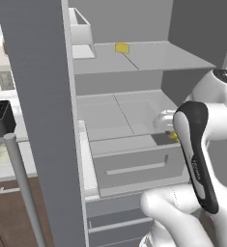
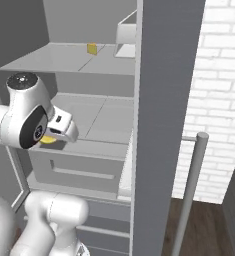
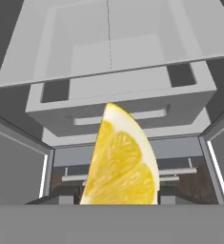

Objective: Grab a lemon wedge from the fridge and one ice cube from the ice bowl, and put them in the glass of lemonade.

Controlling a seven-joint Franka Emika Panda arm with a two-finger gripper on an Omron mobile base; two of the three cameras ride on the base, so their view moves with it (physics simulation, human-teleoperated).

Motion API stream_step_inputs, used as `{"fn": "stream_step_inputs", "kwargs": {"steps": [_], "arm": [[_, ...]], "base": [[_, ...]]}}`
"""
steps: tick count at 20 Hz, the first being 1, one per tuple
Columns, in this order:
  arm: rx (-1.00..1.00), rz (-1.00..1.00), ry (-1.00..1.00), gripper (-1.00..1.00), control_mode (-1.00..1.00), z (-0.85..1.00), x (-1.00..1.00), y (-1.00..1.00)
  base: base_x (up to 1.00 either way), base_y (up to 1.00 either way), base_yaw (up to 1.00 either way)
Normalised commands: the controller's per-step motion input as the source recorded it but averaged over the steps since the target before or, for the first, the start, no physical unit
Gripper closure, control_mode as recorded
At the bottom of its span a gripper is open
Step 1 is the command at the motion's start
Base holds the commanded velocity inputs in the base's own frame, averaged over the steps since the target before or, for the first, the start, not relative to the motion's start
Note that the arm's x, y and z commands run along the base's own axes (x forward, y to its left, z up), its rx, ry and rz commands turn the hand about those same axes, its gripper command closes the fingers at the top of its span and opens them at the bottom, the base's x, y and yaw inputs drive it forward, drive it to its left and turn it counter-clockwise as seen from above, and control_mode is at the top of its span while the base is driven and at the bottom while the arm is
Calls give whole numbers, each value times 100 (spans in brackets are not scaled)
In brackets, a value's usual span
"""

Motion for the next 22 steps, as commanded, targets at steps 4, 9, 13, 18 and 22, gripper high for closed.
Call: {"fn": "stream_step_inputs", "kwargs": {"steps": [4, 9, 13, 18, 22], "arm": [[0, 0, 1, 100, -100, -11, -24, 0], [0, 0, 1, 100, -100, -10, 0, 0], [0, 0, 2, 100, -100, -9, 0, 0], [0, 0, 0, 100, 100, 0, 0, 0], [0, 0, 0, 100, 100, 0, 0, 0]], "base": [[0, 0, 0], [0, 0, 0], [0, 0, 0], [-84, 0, 0], [-100, -7, 0]]}}
